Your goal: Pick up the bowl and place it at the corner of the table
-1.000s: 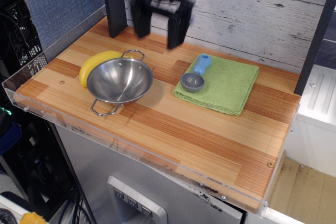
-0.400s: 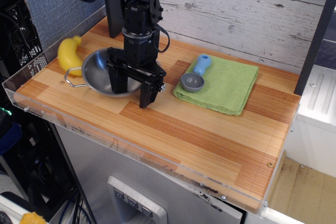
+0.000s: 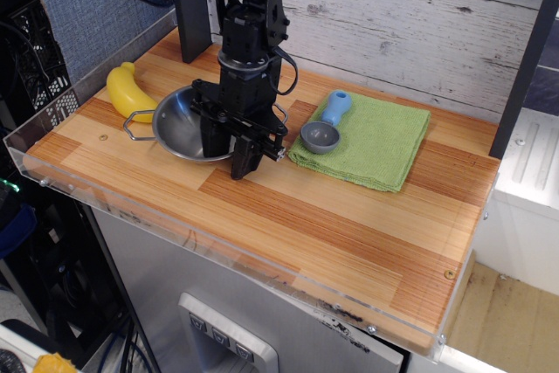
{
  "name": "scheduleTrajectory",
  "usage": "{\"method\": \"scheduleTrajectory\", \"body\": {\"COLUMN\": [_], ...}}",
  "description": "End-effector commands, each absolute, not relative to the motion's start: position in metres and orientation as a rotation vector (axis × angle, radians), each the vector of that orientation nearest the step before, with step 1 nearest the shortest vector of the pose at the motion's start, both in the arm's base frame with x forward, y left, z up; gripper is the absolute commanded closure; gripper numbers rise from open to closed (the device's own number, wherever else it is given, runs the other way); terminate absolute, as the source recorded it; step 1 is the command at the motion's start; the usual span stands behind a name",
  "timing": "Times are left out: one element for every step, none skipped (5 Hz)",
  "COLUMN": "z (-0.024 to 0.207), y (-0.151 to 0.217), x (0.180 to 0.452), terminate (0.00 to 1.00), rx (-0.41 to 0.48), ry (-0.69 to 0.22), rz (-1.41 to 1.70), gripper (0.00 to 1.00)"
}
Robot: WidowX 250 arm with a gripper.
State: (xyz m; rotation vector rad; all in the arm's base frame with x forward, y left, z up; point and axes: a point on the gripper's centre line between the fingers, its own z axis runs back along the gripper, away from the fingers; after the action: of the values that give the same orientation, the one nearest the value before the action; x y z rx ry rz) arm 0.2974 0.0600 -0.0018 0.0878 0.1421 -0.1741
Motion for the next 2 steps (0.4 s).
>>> {"method": "scheduleTrajectory", "body": {"z": [0.004,0.022], "y": [0.054,0.058], "x": [0.277,0.273], "terminate": [0.00,0.00], "rx": [0.121,0.094], "ry": [0.184,0.153], "rz": [-0.147,-0.095], "gripper": [1.00,1.00]}}
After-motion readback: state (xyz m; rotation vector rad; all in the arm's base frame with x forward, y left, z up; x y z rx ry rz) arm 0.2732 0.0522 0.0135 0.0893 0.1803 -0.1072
